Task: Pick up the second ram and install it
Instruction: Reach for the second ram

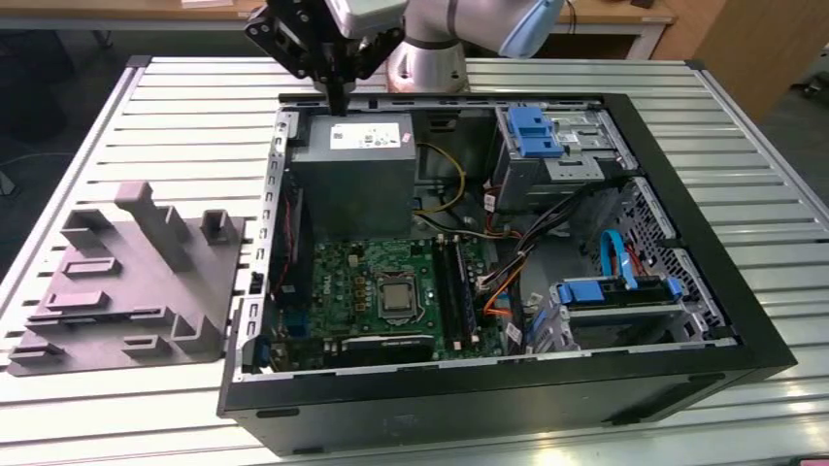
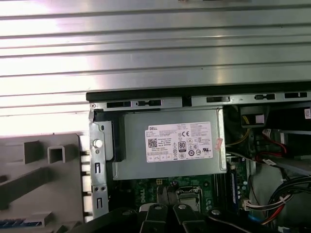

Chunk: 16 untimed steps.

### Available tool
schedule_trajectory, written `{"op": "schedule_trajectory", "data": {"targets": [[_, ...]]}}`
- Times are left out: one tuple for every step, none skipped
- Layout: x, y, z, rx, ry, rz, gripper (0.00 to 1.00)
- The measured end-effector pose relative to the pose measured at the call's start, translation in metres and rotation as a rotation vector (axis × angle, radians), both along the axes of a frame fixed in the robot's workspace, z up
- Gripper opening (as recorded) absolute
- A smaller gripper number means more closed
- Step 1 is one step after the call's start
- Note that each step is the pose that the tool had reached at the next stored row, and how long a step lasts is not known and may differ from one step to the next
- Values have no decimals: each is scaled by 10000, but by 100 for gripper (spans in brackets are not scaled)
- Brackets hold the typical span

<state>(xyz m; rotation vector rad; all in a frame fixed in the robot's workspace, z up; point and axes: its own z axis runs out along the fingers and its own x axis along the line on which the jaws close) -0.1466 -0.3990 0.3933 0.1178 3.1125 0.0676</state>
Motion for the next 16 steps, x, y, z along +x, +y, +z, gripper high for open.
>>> {"op": "schedule_trajectory", "data": {"targets": [[-23, 0, 0, 0, 0, -1, 10], [-45, 0, 0, 0, 0, -2, 10], [-65, 0, 0, 1, -1, -2, 10], [-85, 0, 0, 0, -1, -2, 10], [-106, 0, 0, 0, 0, -2, 10], [-127, 0, 0, 0, 0, -1, 10], [-148, 0, 0, 0, -1, 0, 10], [-171, 0, -1, 0, -1, 0, 10], [-193, 0, 0, 0, 0, -1, 10], [-216, 0, 0, 0, 0, -2, 10], [-238, 0, 0, 0, -1, -2, 10], [-262, 0, 0, 0, 0, -2, 10], [-286, 0, 0, -1, 0, -1, 10], [-309, 0, 0, 0, 0, -1, 10], [-331, 0, 0, -1, 0, 0, 10], [-354, 0, 0, -1, -1, -1, 10]]}}
